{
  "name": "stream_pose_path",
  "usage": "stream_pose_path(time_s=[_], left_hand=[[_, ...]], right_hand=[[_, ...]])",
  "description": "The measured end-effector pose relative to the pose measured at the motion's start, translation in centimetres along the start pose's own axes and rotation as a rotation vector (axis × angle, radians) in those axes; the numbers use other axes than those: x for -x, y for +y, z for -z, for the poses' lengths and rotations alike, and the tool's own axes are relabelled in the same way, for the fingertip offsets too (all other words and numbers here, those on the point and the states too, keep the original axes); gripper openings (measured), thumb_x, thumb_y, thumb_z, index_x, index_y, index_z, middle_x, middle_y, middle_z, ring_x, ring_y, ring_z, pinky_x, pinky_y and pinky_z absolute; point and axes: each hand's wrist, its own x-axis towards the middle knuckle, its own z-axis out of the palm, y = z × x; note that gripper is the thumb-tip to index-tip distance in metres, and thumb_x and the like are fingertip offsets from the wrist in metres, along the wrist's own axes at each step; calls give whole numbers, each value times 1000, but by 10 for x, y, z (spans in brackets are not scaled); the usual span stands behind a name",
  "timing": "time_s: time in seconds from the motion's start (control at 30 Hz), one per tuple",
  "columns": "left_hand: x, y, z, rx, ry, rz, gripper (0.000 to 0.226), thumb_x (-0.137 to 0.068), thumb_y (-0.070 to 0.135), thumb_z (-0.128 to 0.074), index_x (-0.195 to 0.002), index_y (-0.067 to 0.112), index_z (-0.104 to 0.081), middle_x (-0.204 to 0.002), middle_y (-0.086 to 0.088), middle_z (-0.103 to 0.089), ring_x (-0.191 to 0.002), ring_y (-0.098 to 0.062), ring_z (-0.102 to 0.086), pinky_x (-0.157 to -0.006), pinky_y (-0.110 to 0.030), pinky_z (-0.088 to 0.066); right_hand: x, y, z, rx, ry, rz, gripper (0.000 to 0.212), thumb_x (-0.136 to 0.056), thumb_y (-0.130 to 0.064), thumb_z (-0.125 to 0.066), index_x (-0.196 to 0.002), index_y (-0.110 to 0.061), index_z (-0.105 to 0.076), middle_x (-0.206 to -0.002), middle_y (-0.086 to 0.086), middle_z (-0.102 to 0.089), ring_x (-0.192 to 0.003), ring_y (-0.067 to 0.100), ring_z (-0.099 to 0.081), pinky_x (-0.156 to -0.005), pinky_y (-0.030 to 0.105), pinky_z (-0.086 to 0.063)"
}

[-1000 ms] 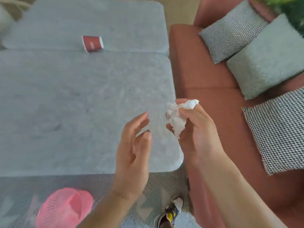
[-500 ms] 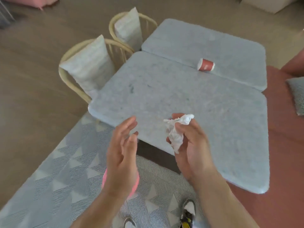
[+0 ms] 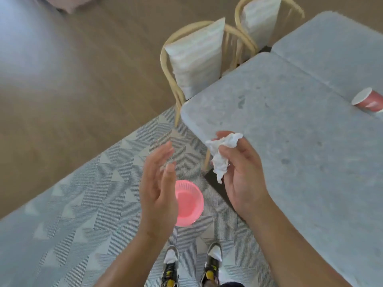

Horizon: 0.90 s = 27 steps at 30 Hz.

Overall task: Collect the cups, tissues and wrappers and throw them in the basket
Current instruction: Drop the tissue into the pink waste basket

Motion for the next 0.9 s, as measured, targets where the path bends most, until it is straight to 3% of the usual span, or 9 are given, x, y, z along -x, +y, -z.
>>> stream_pose_path(time_s=[0.07,0.17,0.3,0.47,0.6,0.67,0.7,0.8,0.9], left_hand=[[5,-11,3,-31,30,21,35,-103,33,-49,-134,23,-61,-140,-2,-64,-136,-29,-59,-109,-66,-47],[14,-41,11,-49,73,83,34,-102,34,-49,-133,26,-62,-141,-1,-64,-135,-27,-59,-109,-64,-48],[27,-98,26,-78,103,173,42,-101,35,-50,-135,15,-61,-141,-5,-63,-134,-24,-60,-110,-60,-49],[35,-179,44,-79,88,217,38,-102,33,-50,-134,17,-60,-139,-6,-63,-133,-22,-60,-109,-45,-52],[39,-256,57,-107,70,253,36,-102,34,-50,-133,19,-60,-137,-5,-63,-132,-22,-60,-103,-30,-53],[44,-293,62,-116,72,280,36,-102,32,-51,-133,17,-60,-136,-4,-63,-131,-19,-61,-99,-23,-52],[48,-309,65,-126,69,297,35,-103,29,-51,-133,16,-60,-136,-5,-63,-131,-17,-61,-99,-21,-52],[60,-351,72,-170,28,348,33,-104,23,-50,-135,18,-59,-138,-5,-63,-131,-15,-61,-101,-20,-51],[69,-387,78,-194,1,378,36,-103,36,-51,-136,25,-59,-139,-4,-64,-131,-18,-62,-105,-30,-54]], right_hand=[[-4,21,3,35,-27,-55,23,-85,-12,-61,-101,-21,-75,-102,13,-72,-90,36,-48,-83,48,-39],[-6,63,8,167,-16,-156,25,-81,-20,-65,-100,-30,-78,-111,14,-73,-94,26,-59,-82,41,-49],[-14,136,22,327,-3,-284,29,-79,-27,-67,-104,-37,-77,-113,3,-75,-102,25,-67,-88,42,-54],[-37,237,49,412,22,-402,21,-89,-18,-67,-107,-26,-75,-107,9,-75,-83,15,-65,-63,25,-53],[-65,324,76,490,86,-451,23,-78,-30,-72,-99,-20,-74,-94,14,-73,-77,21,-65,-61,34,-58],[-79,367,91,541,110,-463,20,-79,-32,-77,-96,-23,-73,-89,5,-73,-81,27,-68,-73,46,-62],[-84,387,100,572,120,-464,14,-84,-28,-77,-97,-24,-72,-90,1,-73,-85,26,-71,-80,46,-62],[-97,437,122,664,147,-495,14,-94,-20,-72,-108,-21,-71,-97,-3,-73,-92,21,-73,-78,36,-58],[-106,483,142,769,115,-554,27,-96,-26,-68,-122,-19,-68,-113,4,-72,-98,23,-71,-71,29,-51]])
